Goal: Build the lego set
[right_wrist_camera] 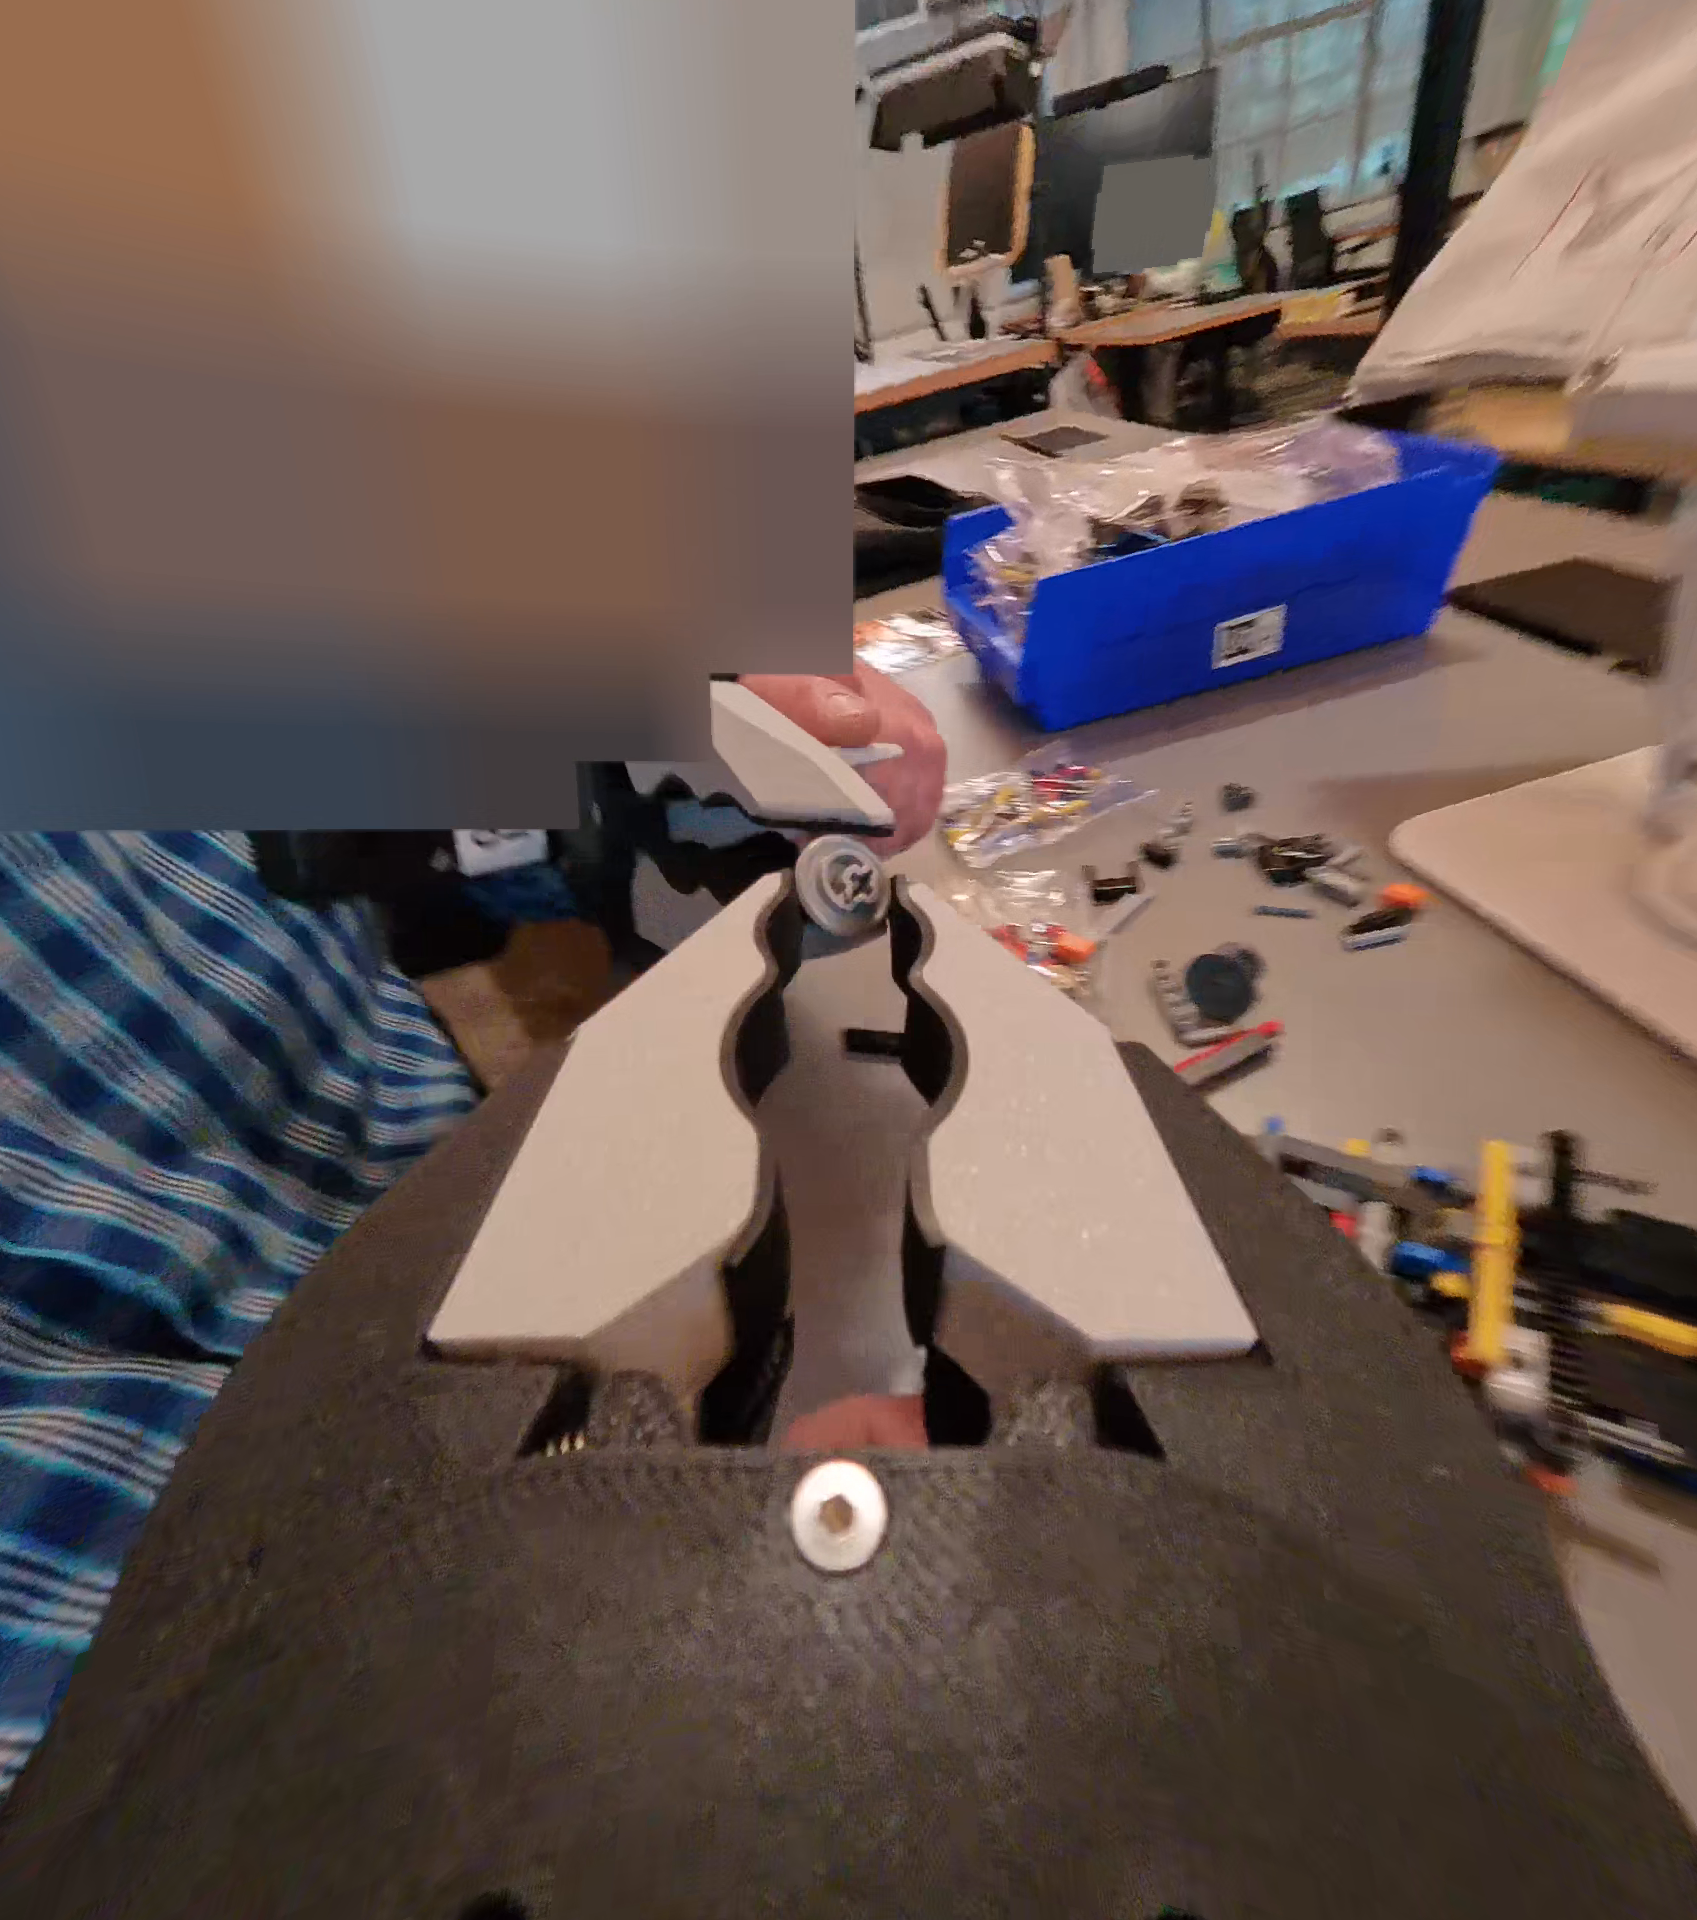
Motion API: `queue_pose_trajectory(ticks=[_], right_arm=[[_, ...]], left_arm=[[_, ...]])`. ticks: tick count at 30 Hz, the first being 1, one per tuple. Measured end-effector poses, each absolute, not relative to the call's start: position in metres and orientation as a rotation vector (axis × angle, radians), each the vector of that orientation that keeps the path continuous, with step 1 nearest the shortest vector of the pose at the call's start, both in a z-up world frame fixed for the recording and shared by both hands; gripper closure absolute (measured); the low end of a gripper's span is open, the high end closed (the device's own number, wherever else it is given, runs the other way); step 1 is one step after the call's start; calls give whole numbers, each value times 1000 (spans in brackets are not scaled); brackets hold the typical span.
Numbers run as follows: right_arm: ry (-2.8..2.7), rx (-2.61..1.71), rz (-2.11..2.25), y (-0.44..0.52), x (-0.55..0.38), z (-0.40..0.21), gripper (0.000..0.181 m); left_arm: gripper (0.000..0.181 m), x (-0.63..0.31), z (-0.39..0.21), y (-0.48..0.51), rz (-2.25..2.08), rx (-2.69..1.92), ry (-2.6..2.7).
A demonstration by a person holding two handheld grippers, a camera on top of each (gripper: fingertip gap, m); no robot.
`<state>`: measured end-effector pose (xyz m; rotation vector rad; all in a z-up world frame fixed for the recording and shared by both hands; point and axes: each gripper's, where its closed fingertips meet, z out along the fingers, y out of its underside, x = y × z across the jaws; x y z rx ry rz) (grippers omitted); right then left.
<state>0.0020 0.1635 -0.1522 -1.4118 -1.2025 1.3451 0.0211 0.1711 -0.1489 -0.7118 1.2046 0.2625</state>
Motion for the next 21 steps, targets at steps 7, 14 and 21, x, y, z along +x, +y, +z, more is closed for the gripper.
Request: queue_pose_trajectory(ticks=[7,14,21], right_arm=[[-1376,-1257,679,180,9,-159,168],[-1450,-1142,441,182,9,-158,168],[-1482,-1070,331,182,12,-157,168]], left_arm=[[175,10,-163,183,-326,-1231,1098],[169,12,-153,181,-816,-1463,934],[170,21,-155,174,-1189,-1576,845]])
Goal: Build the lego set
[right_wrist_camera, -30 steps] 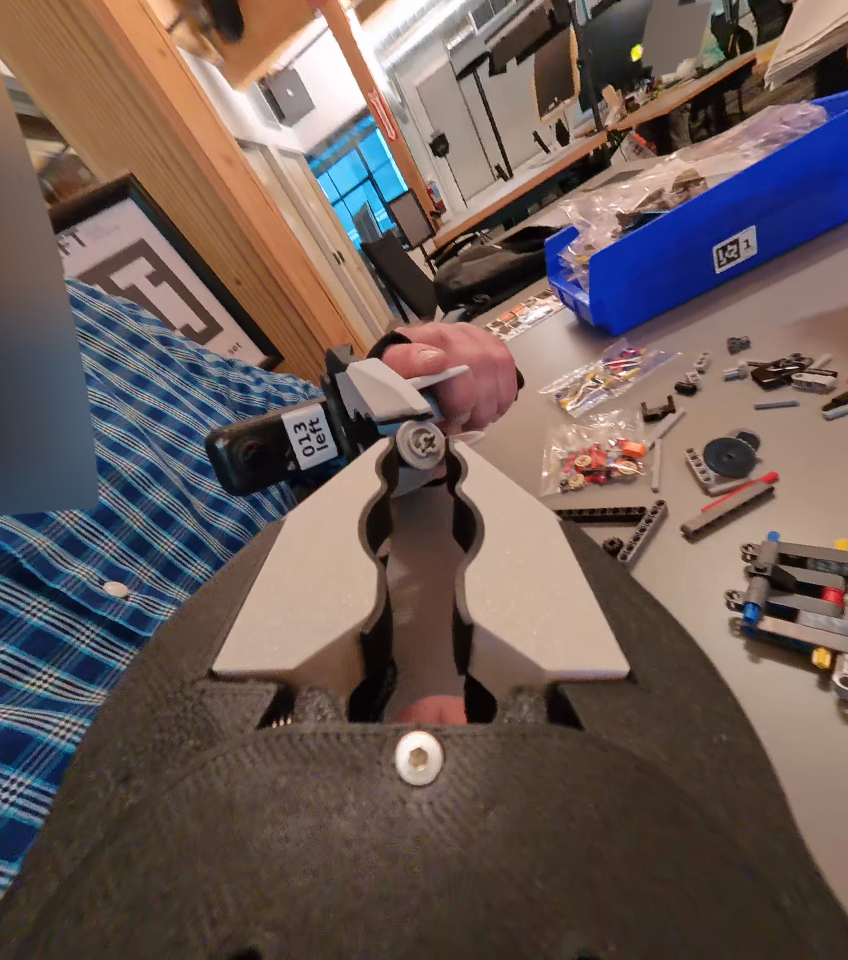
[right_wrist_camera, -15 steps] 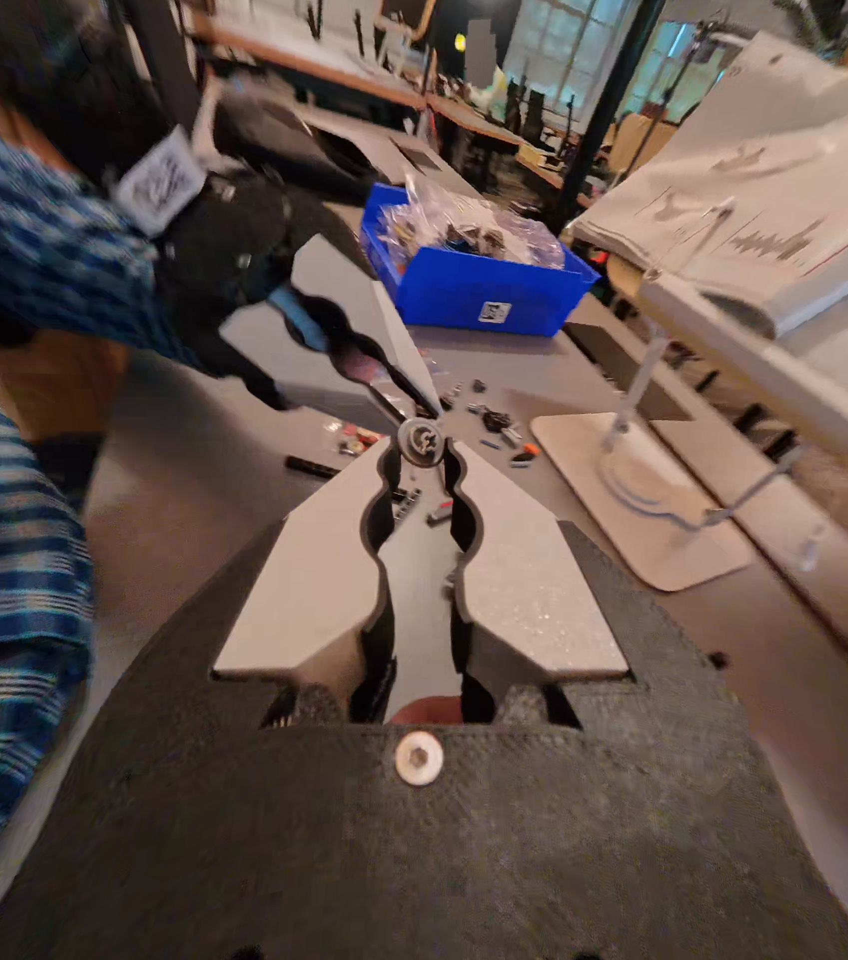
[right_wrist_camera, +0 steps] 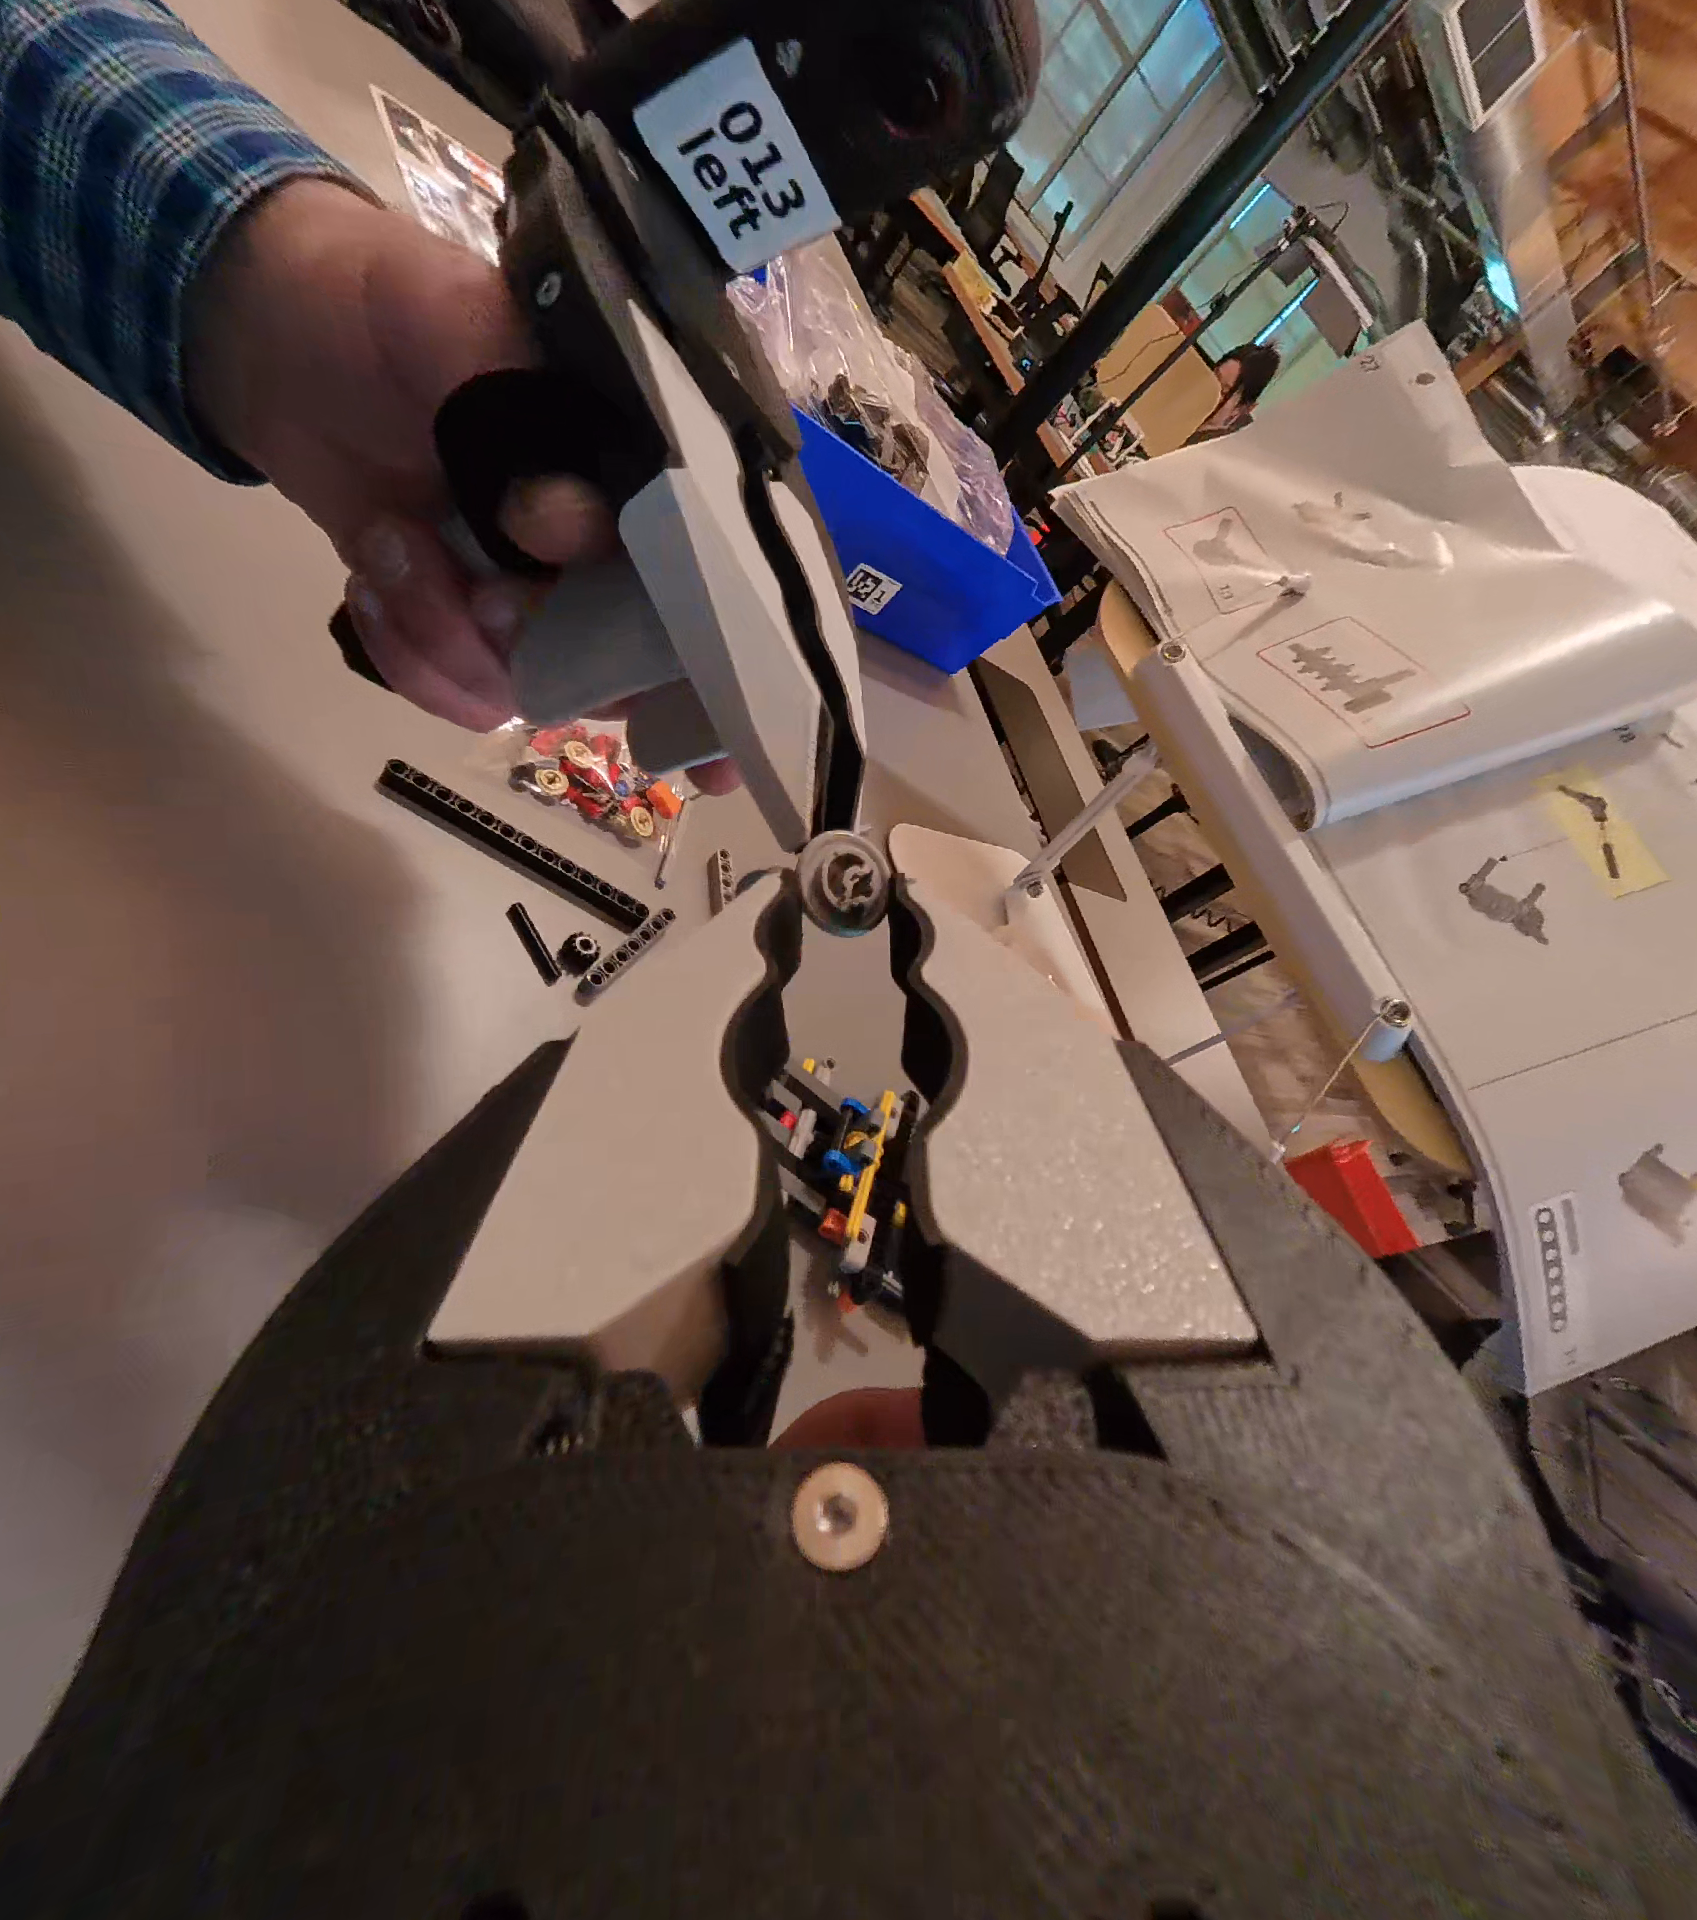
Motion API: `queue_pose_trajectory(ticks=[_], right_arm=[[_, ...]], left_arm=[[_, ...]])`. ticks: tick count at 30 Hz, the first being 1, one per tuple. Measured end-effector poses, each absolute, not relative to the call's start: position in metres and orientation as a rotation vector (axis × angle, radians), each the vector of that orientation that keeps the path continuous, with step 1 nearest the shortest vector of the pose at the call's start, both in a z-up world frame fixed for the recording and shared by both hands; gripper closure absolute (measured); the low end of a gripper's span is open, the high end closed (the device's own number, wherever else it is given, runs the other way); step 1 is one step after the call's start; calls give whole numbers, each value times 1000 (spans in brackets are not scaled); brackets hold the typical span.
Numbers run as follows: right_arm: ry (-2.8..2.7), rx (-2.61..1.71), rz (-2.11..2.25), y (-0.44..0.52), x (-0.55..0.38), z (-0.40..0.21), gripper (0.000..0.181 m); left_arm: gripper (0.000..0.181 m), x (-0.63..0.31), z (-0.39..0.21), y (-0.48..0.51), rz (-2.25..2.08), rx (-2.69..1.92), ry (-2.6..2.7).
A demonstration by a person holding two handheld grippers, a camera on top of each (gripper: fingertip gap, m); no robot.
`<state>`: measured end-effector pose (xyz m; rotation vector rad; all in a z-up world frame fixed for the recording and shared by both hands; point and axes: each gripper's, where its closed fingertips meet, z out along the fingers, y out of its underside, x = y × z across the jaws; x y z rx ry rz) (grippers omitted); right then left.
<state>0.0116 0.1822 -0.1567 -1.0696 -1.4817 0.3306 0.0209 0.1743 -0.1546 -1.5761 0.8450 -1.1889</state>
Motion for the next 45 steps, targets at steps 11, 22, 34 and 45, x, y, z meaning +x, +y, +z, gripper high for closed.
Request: queue_pose_trajectory(ticks=[11,22,34,45], right_arm=[[-1367,-1151,525,183,14,-155,172],[-1057,-1382,1629,170,23,-148,172],[-1142,-1335,2026,147,28,-147,173],[-1167,-1347,2113,141,22,-145,173]], left_arm=[[172,28,-149,178,-1144,-1549,815],[159,28,-136,176,-564,-1291,1100],[145,38,-146,156,-300,-1039,1565],[165,45,-153,156,-308,-1065,1539]])
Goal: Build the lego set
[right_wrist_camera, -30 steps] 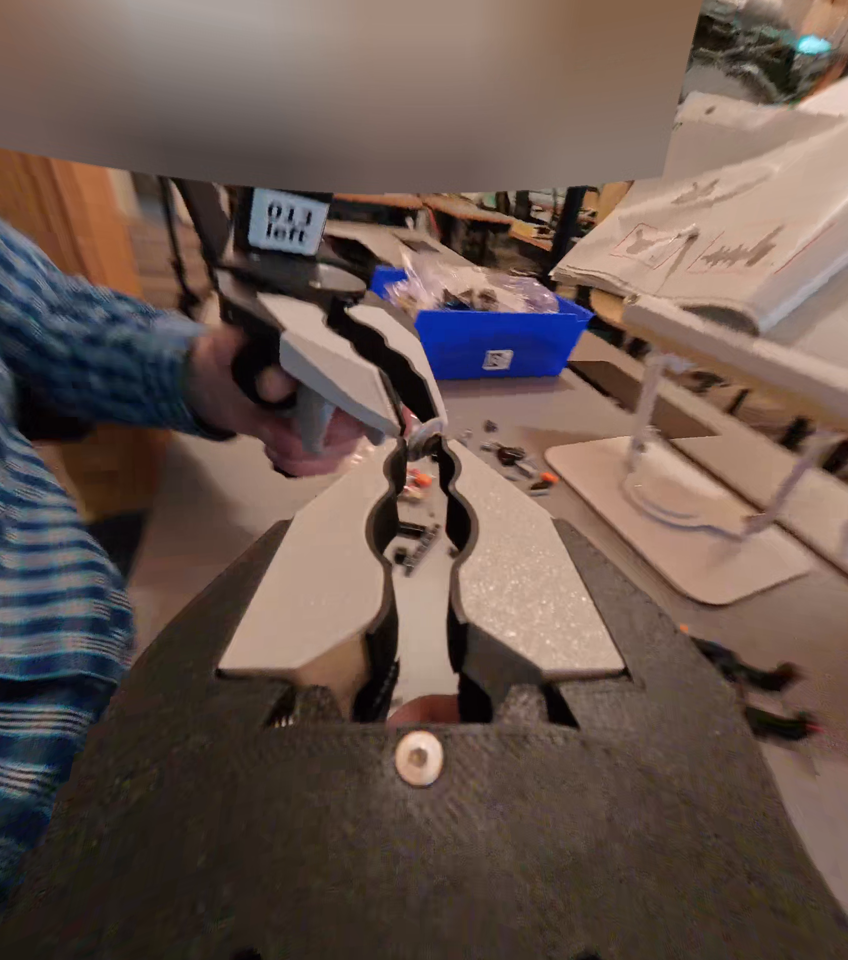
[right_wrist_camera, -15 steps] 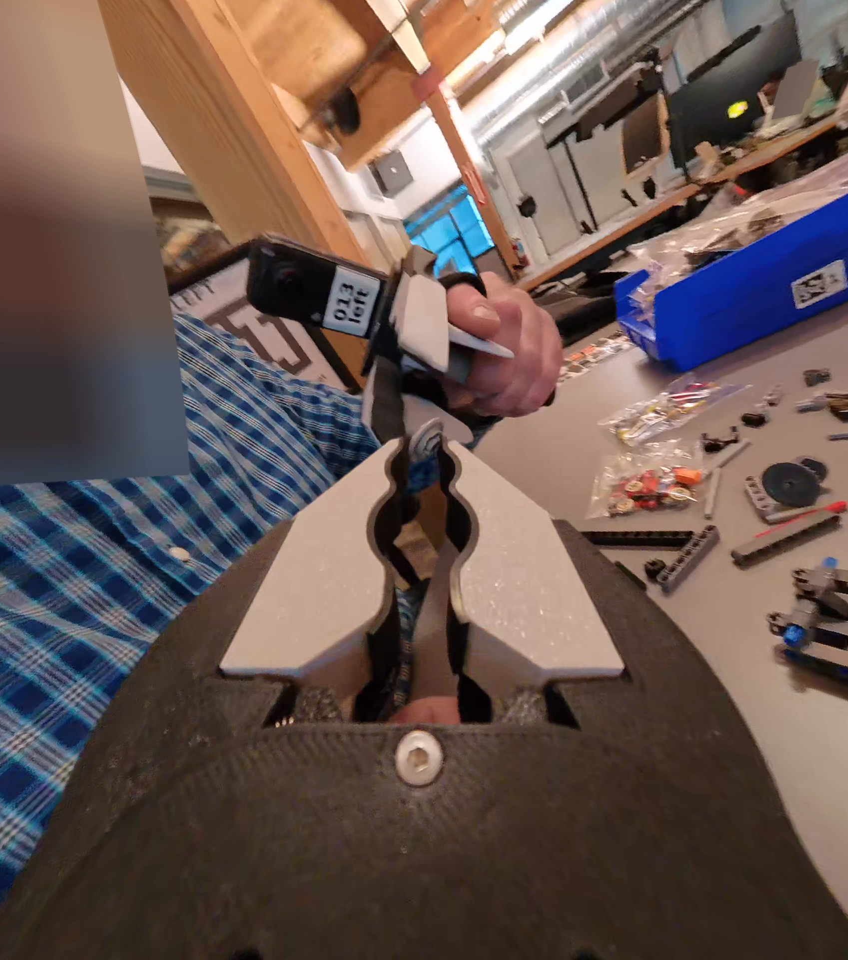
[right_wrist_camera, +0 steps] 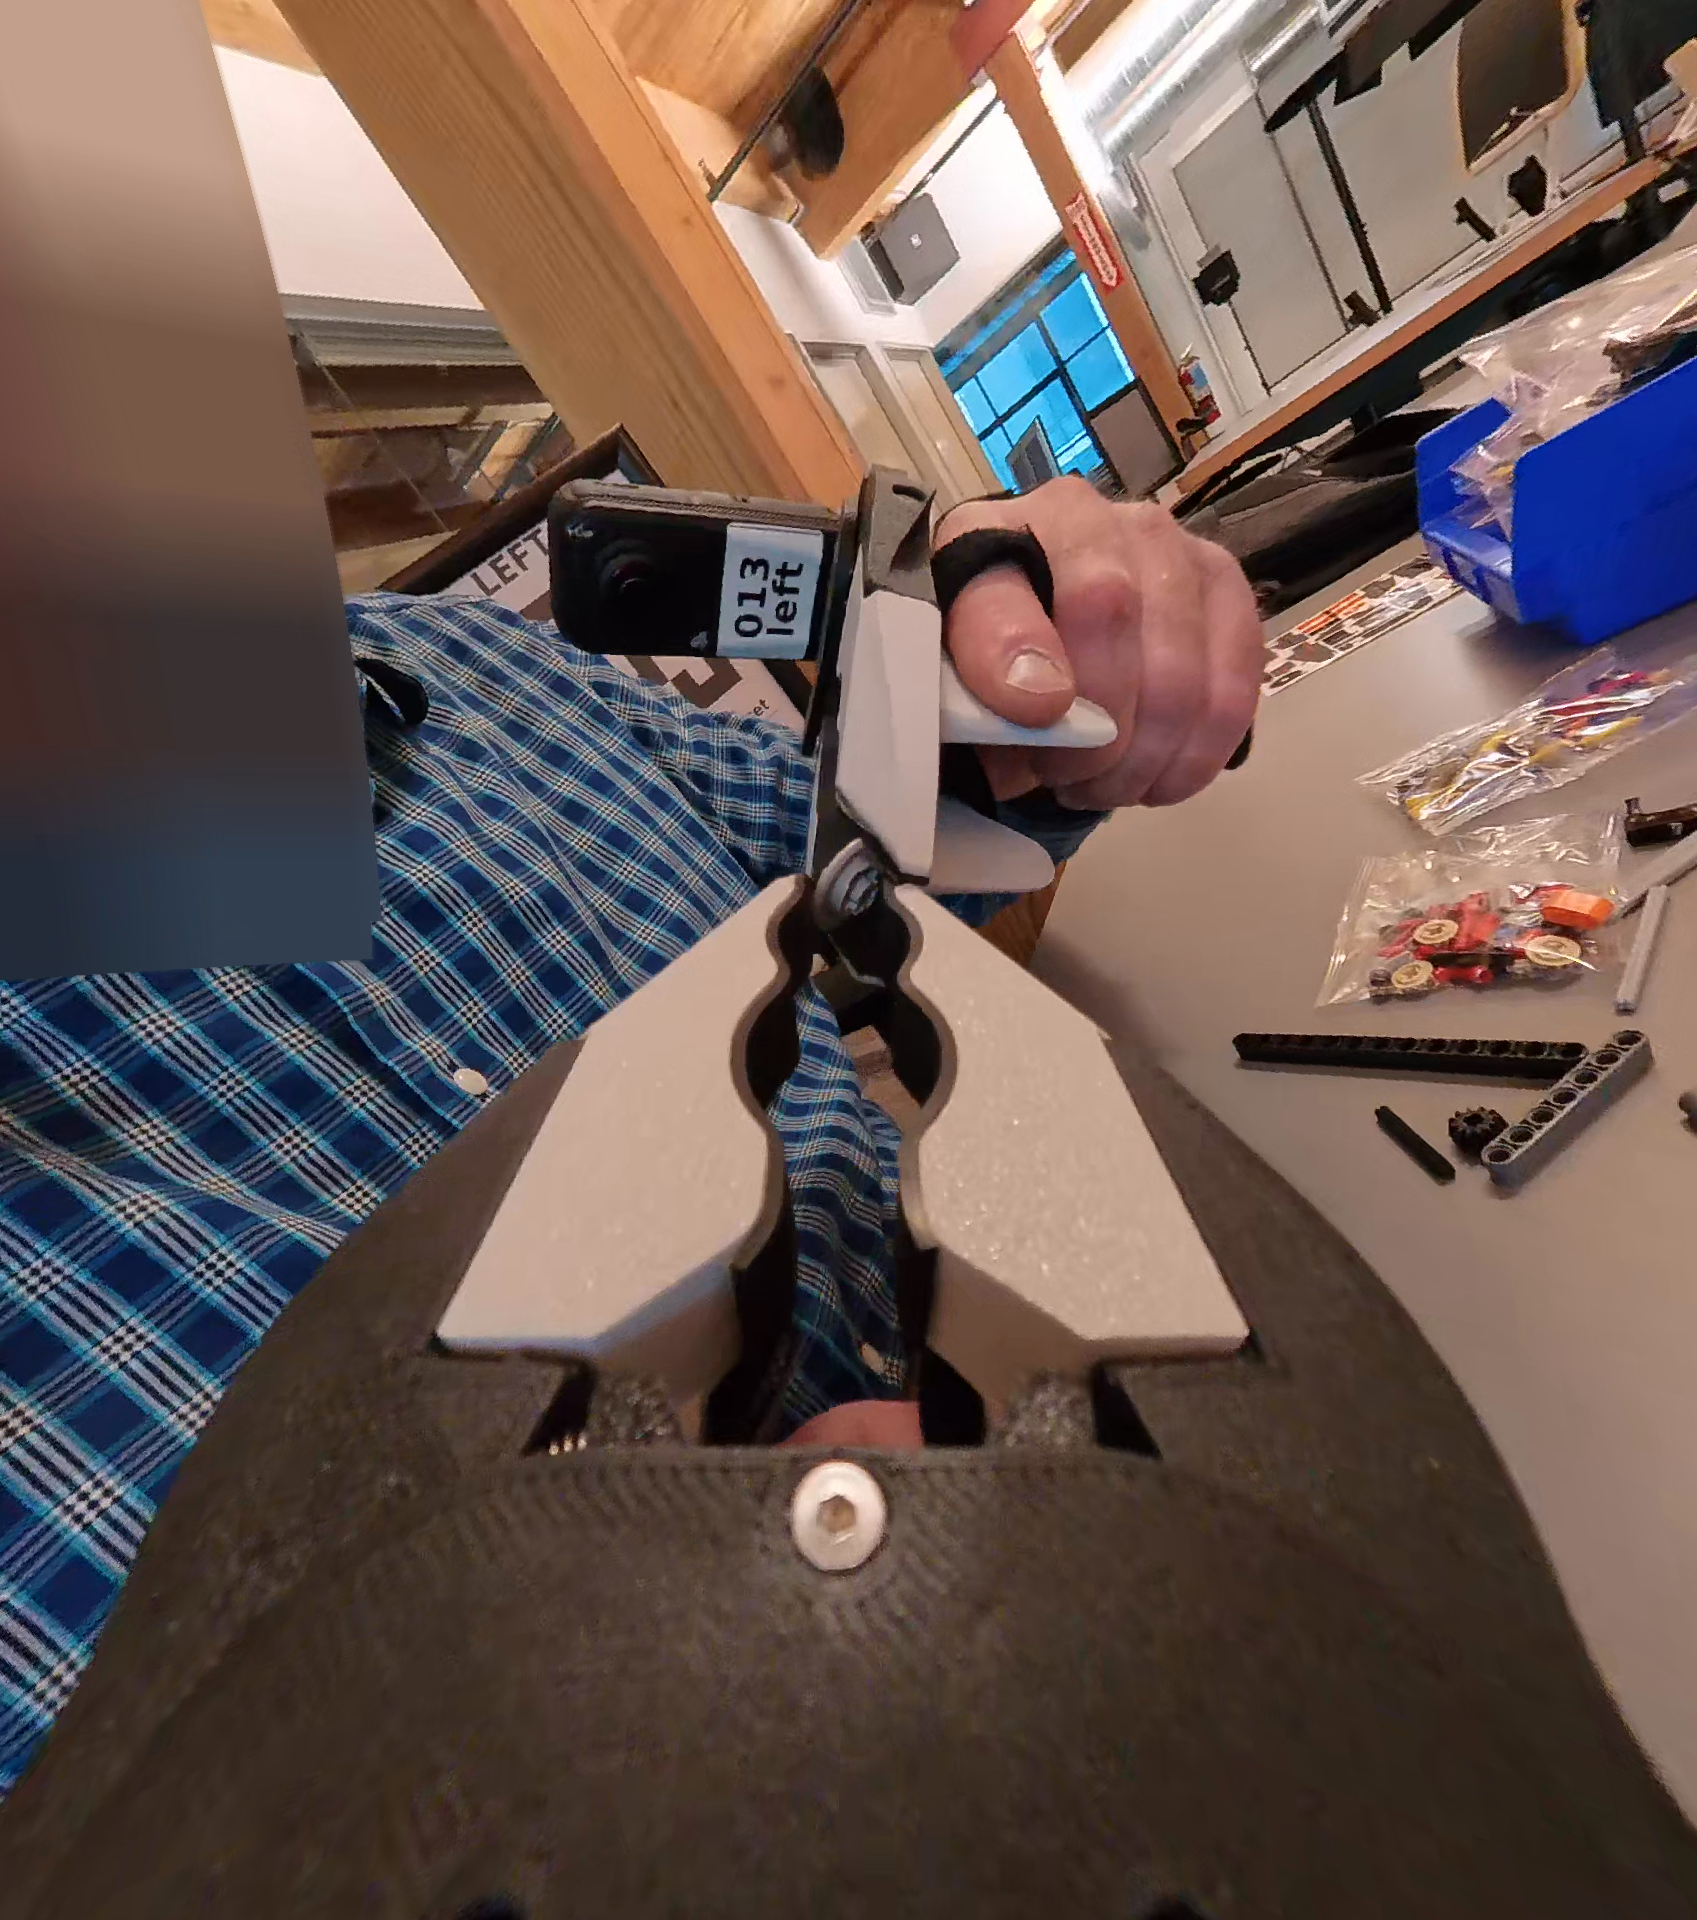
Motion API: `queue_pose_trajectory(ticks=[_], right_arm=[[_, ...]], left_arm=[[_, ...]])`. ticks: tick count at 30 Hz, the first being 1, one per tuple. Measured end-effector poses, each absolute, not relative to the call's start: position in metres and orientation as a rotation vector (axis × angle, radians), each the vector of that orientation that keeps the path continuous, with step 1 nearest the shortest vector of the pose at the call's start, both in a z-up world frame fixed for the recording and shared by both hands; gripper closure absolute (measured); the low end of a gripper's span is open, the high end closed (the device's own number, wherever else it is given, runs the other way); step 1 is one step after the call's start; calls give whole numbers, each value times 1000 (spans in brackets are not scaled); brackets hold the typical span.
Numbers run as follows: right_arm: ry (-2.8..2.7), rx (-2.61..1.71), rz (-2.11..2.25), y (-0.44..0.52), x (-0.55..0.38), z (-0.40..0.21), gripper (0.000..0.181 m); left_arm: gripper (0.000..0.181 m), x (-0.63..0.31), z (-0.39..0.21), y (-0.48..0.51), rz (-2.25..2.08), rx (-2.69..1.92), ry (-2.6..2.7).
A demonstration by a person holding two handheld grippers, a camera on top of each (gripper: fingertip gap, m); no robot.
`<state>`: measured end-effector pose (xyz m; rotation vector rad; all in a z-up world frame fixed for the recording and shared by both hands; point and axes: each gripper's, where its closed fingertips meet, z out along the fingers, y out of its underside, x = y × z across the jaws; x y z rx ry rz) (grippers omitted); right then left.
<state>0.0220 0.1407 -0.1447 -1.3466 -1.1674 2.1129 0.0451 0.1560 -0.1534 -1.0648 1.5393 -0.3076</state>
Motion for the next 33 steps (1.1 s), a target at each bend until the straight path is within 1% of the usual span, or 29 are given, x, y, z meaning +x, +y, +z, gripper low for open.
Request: queue_pose_trajectory(ticks=[5,7,9,11,15,17,21,22,24,29,32,33], right_arm=[[-1075,-1415,2062,153,21,-151,173],[-1041,-1459,2000,161,21,-157,164],[-1005,-1500,1922,168,22,-161,166],[-995,-1567,1746,179,24,-168,158],[-1013,-1690,1320,191,32,-176,158],[-1055,-1745,1055,195,35,-183,154],[-1037,-1840,741,200,38,-193,156],[-1024,-1835,763,197,35,-190,152],[-995,-1837,838,192,32,-186,151],[-974,-1902,763,195,31,-201,151],[-946,-1909,703,197,29,-204,157],[-941,-1909,689,198,29,-205,161]], left_arm=[[165,43,-160,165,-242,-1120,1484],[166,42,-163,168,-235,-1149,1468],[166,40,-169,175,-178,-1181,1449],[165,40,-176,179,-159,-1229,1439],[166,36,-184,190,-53,-1298,1405],[166,37,-190,194,-1,-1326,1413],[167,38,-198,203,172,-1336,1423],[166,40,-200,202,176,-1337,1429],[166,45,-203,199,155,-1344,1440],[166,45,-204,203,232,-1350,1425],[166,46,-206,205,284,-1354,1405],[166,47,-207,204,288,-1355,1406]])
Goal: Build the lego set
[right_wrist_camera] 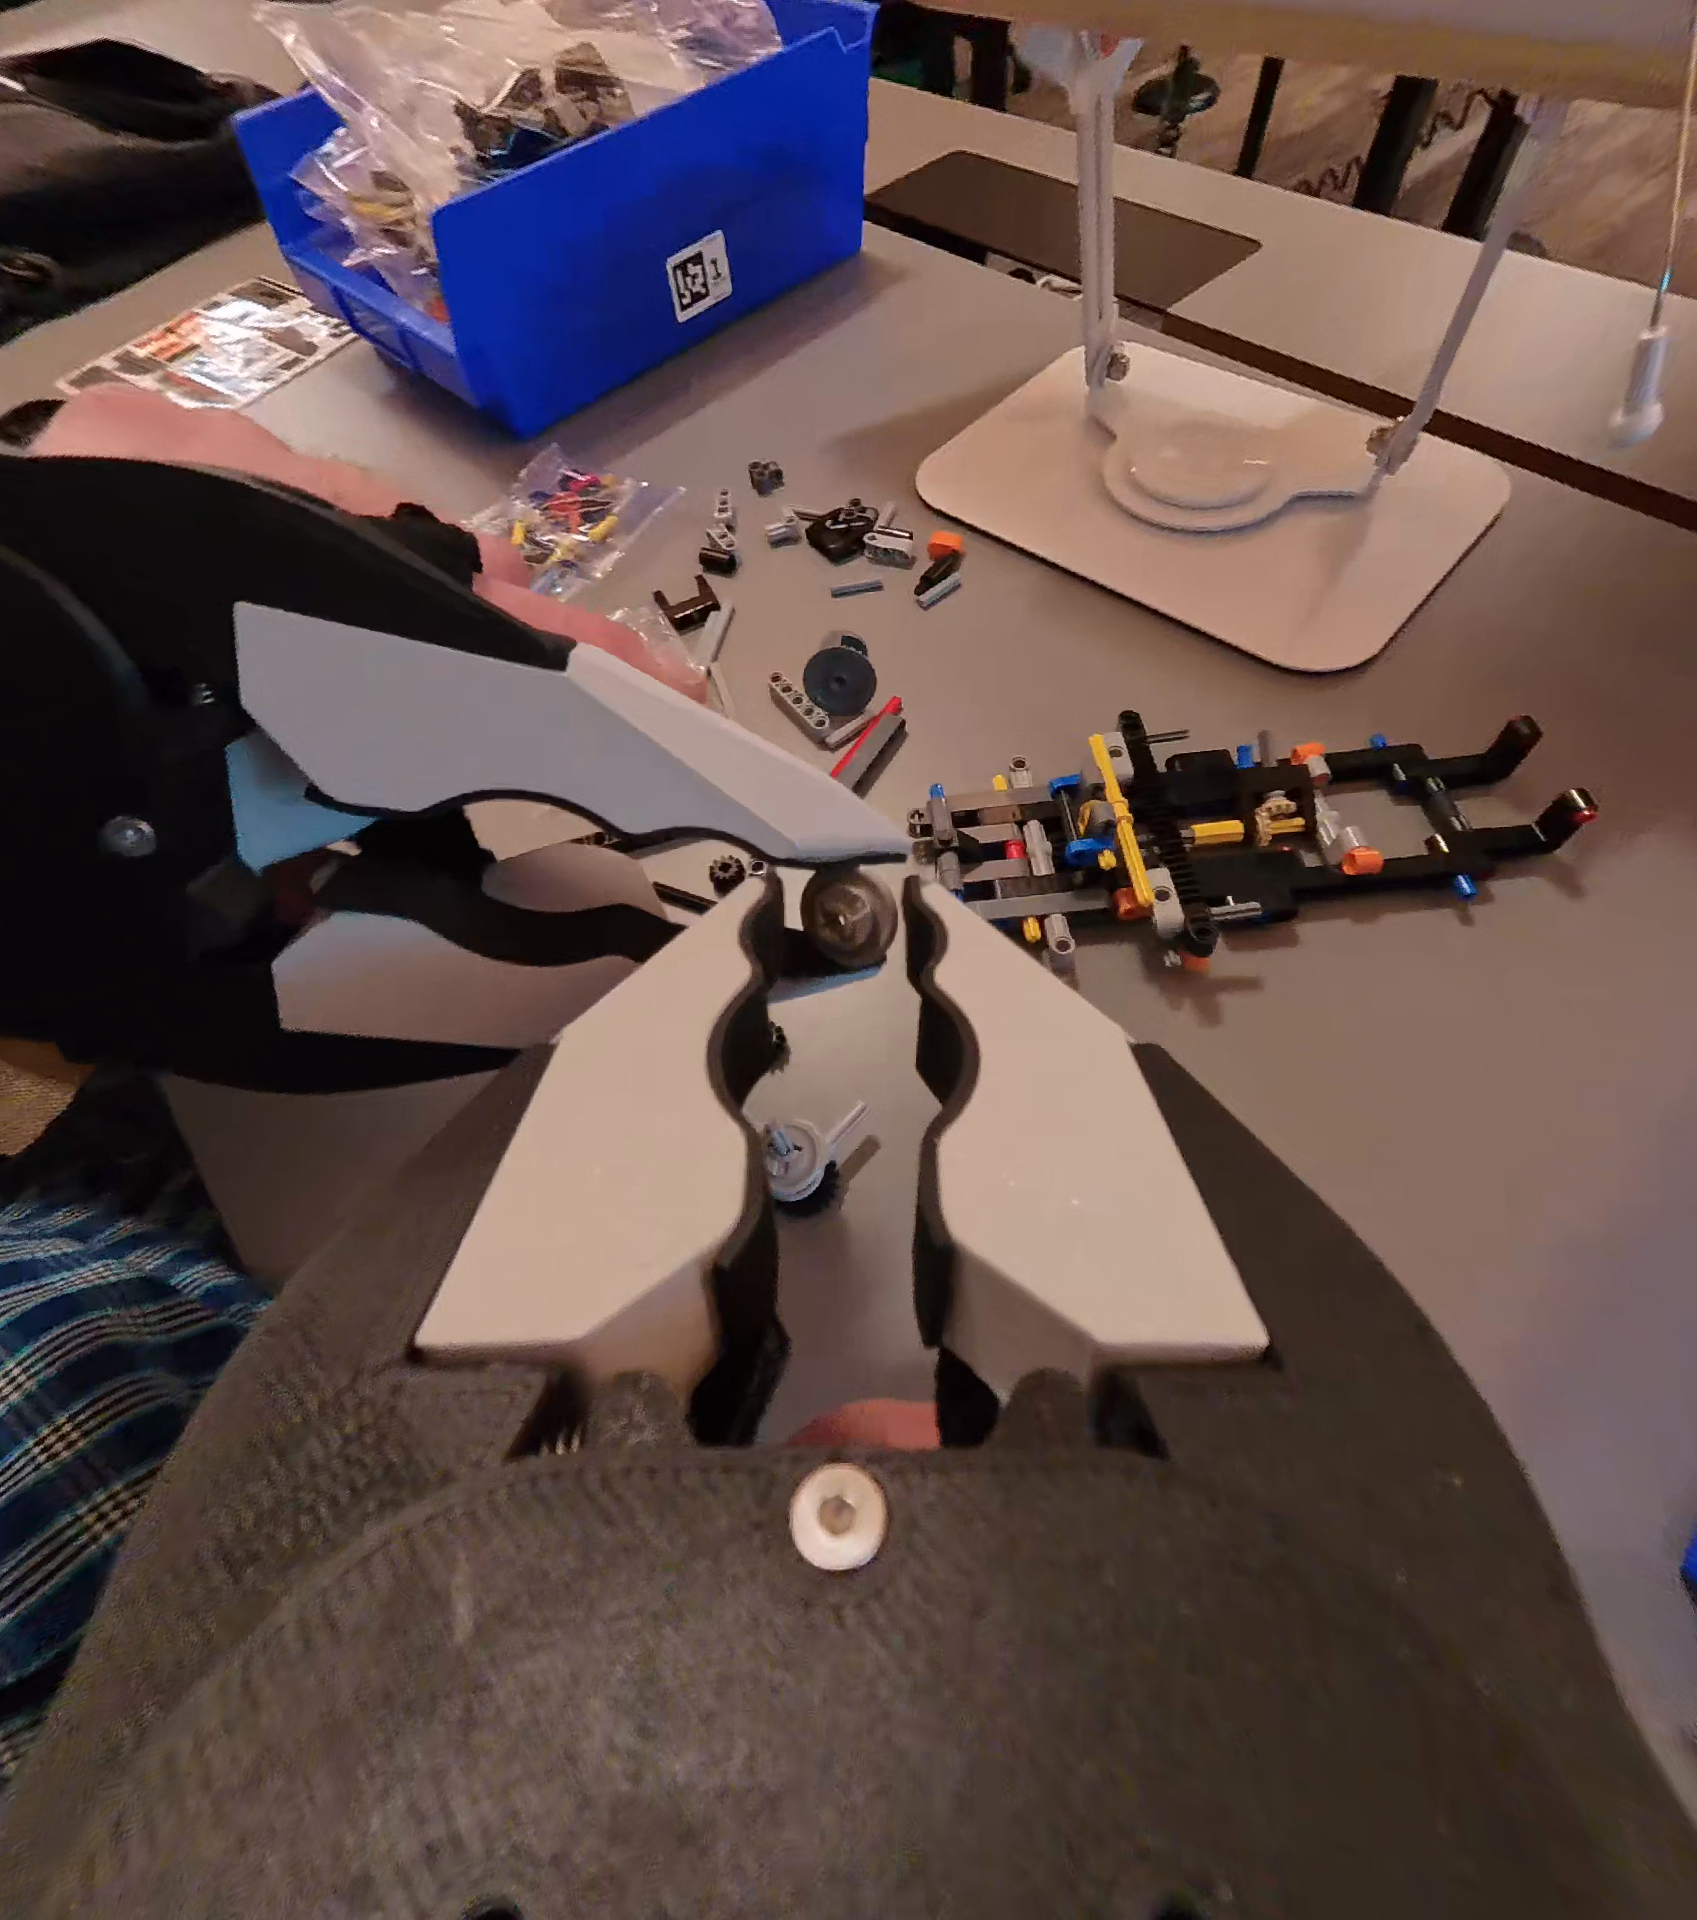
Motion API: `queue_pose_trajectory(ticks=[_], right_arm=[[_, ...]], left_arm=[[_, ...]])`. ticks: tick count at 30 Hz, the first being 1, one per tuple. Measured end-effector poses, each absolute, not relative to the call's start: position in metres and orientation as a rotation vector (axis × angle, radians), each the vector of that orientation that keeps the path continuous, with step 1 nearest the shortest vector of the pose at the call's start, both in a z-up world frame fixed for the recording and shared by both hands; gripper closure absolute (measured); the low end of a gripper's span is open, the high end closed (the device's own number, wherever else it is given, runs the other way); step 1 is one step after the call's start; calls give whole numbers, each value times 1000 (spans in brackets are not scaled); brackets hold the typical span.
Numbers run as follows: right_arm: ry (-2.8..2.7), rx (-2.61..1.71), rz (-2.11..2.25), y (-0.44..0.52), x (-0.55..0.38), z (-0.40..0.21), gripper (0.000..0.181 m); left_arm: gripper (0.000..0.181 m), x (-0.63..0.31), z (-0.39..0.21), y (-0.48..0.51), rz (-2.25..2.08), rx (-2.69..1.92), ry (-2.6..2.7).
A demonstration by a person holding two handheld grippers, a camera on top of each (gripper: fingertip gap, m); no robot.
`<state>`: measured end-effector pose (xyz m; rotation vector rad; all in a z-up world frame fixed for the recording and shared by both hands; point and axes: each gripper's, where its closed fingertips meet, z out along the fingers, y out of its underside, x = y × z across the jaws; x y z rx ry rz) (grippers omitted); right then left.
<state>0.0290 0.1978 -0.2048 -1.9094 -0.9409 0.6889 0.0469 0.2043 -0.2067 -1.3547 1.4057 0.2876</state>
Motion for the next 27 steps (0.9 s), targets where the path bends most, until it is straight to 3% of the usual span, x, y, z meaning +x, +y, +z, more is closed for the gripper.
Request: queue_pose_trajectory(ticks=[6,11,19,27], right_arm=[[-956,-1910,652,197,31,-213,166],[-985,-1850,674,191,40,-208,155],[-1051,-1867,724,175,46,-222,156],[-1066,-1908,986,163,45,-238,170]], left_arm=[[166,51,-213,202,255,-1387,1398],[166,52,-222,196,138,-1452,1382],[166,50,-239,180,-102,-1598,1346],[166,51,-253,166,-235,-1701,1286]])
